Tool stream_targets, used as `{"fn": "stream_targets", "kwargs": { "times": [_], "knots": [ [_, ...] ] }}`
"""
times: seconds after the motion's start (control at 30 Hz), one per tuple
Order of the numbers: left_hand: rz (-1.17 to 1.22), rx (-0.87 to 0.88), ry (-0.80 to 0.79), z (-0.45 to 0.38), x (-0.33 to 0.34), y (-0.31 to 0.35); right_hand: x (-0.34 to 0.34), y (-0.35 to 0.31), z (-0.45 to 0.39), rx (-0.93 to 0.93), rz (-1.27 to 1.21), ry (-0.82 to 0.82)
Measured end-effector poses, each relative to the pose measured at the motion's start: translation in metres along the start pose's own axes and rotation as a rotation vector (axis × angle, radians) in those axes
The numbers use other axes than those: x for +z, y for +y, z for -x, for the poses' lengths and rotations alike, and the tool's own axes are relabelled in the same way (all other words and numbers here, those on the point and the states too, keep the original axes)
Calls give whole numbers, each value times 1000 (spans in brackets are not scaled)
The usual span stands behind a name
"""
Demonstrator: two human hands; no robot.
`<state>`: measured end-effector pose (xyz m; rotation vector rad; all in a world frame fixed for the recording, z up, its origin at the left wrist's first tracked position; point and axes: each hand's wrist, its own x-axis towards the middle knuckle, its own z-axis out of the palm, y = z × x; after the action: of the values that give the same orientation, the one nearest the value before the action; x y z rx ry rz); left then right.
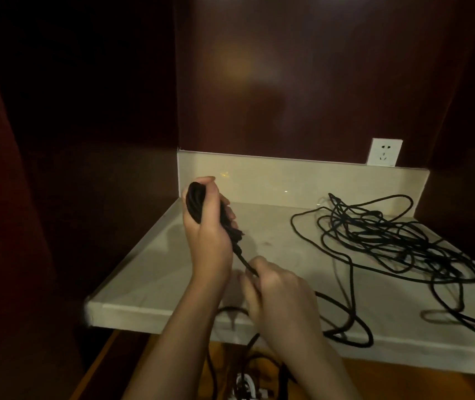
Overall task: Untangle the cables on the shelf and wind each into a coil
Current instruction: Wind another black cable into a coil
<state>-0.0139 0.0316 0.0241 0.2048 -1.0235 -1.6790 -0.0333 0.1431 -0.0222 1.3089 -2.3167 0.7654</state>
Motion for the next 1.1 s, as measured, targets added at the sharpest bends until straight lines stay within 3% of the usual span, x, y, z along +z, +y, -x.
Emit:
{"fn": "stream_targets", "kwargs": {
  "times": [0.2,0.3,0.37,0.43,0.53,0.6,0.7,0.9,1.0,1.1],
  "knots": [
    [-698,507,-68,-8,-19,-18,-21,11,-10,-61,165,-139],
    [-1058,503,-160,-16,-27,-15,-32,23,-16,-151,109,-125],
    [-1200,415,-356,-21,-34,-18,-40,32,-26,-294,48,-56],
    [-1102,292,-611,-20,-36,-19,-49,37,-38,-411,10,26],
    [-686,-44,-882,-11,-32,-4,-57,36,-57,-521,-92,70],
    [-575,-268,-996,-8,-29,7,-57,40,-67,-466,-198,70],
    [-585,-412,-1139,-13,-31,11,-55,46,-81,-293,-409,-59],
    [-390,-580,-1042,-27,-37,7,-37,53,-95,-161,-851,-225],
    [-272,-647,-1011,-30,-42,2,-34,57,-93,-82,-924,-271],
    [-23,-764,-873,-31,-43,-3,-28,59,-92,-32,-930,-266]
  ]
}}
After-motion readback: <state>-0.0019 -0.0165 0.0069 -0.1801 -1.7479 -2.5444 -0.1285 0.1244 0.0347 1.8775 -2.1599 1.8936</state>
